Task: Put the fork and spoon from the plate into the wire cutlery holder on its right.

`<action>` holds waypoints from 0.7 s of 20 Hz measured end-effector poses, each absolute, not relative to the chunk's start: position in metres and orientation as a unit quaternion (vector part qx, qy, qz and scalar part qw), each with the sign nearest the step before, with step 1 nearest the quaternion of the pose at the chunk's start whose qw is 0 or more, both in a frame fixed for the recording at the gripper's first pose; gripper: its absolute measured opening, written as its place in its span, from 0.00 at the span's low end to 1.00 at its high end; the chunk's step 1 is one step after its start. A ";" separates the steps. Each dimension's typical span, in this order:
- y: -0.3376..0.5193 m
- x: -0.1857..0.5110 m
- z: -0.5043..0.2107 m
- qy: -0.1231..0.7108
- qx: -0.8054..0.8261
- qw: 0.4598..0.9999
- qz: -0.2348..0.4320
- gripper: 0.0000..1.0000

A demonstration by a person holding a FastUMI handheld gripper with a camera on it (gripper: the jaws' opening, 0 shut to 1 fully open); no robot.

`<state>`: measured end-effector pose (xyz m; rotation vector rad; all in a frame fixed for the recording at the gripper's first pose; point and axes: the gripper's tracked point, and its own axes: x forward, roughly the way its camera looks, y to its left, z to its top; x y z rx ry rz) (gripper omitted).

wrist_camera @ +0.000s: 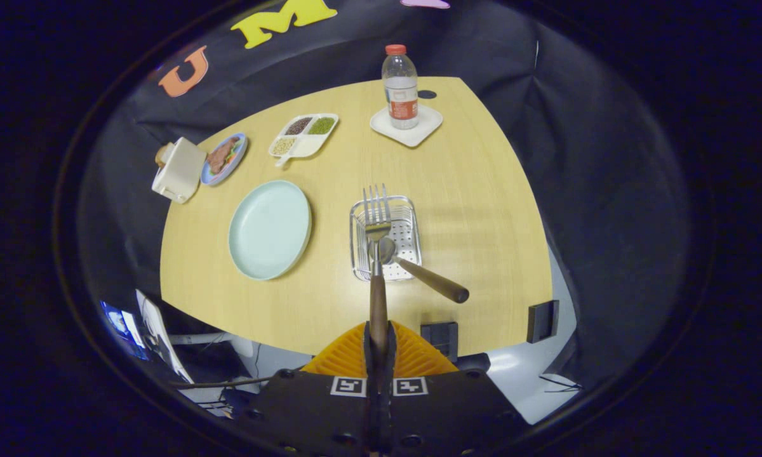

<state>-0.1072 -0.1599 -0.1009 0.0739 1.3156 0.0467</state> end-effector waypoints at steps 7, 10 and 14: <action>-0.157 -0.101 -0.105 0.613 0.043 0.789 0.018 0.06; -0.152 -0.093 -0.102 0.603 0.054 0.796 0.017 0.17; -0.152 -0.080 -0.091 0.572 0.054 0.819 0.002 0.58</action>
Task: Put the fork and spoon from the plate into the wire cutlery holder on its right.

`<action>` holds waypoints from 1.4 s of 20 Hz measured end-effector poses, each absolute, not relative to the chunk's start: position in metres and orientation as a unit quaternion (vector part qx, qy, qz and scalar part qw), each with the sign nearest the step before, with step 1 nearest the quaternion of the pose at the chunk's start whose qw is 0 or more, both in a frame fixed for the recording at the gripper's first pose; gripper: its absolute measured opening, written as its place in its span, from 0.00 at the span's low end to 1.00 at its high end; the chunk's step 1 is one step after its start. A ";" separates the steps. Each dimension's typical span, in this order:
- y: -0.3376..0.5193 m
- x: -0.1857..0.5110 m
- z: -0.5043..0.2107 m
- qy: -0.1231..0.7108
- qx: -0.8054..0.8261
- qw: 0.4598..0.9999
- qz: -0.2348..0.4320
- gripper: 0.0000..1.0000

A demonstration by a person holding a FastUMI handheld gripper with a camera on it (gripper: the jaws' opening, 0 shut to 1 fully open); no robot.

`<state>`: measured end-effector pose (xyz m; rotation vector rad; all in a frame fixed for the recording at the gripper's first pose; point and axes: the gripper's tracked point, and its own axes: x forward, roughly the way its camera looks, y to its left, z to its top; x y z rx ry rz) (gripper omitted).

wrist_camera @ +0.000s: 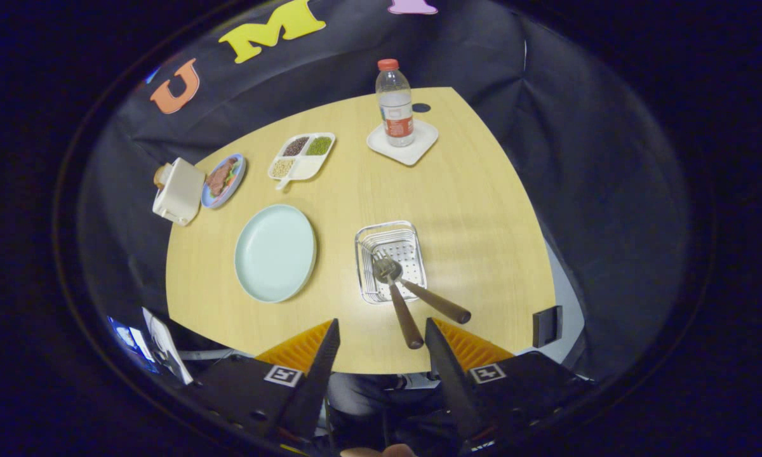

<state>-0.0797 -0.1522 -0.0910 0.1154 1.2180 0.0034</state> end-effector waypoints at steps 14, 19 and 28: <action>-0.104 -0.056 -0.010 0.247 0.031 0.968 0.036 0.96; -0.085 -0.060 0.038 0.078 0.005 0.997 0.025 0.96; -0.035 -0.078 0.026 0.015 0.007 1.000 0.023 0.96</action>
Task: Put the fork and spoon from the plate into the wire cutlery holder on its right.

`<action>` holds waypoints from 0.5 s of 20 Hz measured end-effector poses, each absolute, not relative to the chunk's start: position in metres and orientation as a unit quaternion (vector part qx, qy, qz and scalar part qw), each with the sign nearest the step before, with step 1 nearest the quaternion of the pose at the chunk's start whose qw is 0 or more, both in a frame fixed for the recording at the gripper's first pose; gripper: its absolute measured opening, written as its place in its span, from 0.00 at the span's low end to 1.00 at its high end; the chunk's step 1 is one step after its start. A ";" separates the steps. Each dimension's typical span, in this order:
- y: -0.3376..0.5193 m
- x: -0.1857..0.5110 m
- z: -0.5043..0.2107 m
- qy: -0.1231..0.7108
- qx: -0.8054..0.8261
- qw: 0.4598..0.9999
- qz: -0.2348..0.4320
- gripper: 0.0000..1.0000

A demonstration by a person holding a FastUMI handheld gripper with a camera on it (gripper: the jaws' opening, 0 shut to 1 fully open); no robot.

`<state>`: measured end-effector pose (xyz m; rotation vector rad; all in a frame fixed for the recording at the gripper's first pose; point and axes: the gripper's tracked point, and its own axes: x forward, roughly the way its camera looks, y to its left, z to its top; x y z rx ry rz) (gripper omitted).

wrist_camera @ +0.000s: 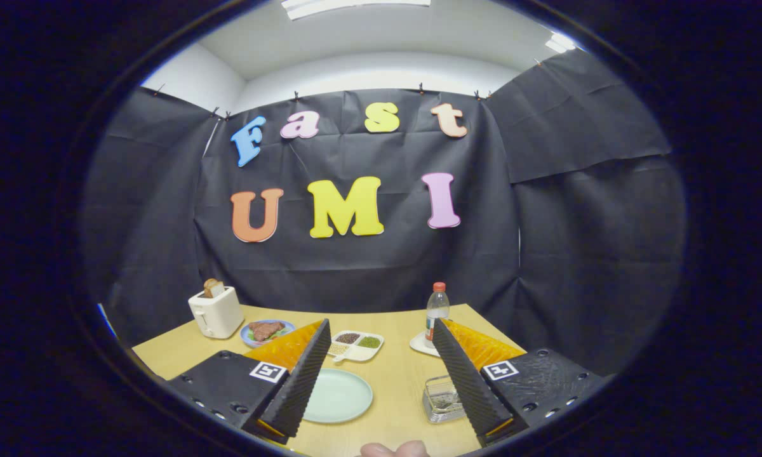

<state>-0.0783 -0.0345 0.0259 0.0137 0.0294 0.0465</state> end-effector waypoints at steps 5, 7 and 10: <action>-0.016 -0.078 0.031 0.000 0.019 1.000 0.021 0.96; -0.018 -0.077 0.033 -0.003 0.010 1.000 0.014 0.96; -0.012 -0.073 0.028 0.006 0.003 1.000 0.013 0.96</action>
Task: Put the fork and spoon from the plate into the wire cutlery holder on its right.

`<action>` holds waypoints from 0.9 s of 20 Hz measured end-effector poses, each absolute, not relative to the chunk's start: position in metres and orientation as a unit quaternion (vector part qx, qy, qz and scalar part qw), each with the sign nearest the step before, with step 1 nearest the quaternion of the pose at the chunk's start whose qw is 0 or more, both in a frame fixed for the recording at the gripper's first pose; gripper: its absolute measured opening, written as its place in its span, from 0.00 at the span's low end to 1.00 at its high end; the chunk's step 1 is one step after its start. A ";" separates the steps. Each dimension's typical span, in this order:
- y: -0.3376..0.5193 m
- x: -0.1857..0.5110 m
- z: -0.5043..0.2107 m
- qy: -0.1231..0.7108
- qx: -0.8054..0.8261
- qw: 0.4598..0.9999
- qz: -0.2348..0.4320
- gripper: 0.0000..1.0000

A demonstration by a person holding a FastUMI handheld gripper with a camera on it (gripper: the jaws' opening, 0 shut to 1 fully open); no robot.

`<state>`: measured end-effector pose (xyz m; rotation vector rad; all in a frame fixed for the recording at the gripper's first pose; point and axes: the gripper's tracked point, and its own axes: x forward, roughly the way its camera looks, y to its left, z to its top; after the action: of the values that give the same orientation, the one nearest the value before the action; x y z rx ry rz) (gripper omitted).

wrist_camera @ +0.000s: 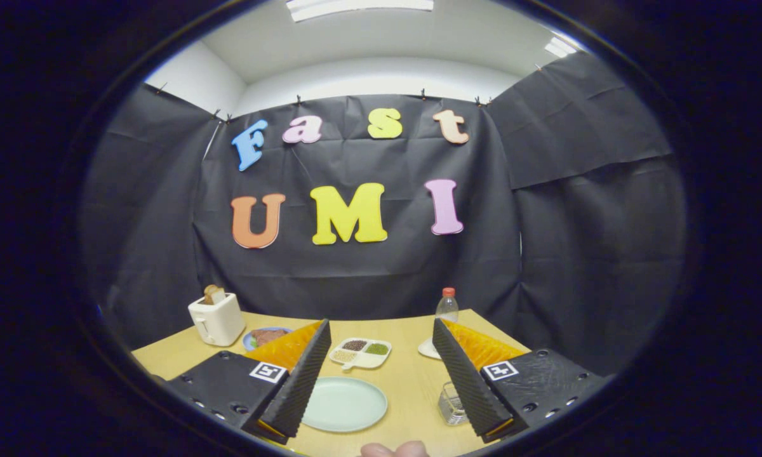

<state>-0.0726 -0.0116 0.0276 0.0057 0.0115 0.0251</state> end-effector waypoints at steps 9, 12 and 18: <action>-0.016 -0.073 0.030 0.011 0.006 1.000 0.001 0.96; -0.015 -0.074 0.032 0.008 0.003 1.000 0.001 0.96; -0.012 -0.077 0.032 0.012 0.007 1.000 0.003 0.96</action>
<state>-0.0768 -0.0116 0.0318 0.0138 0.0250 0.0065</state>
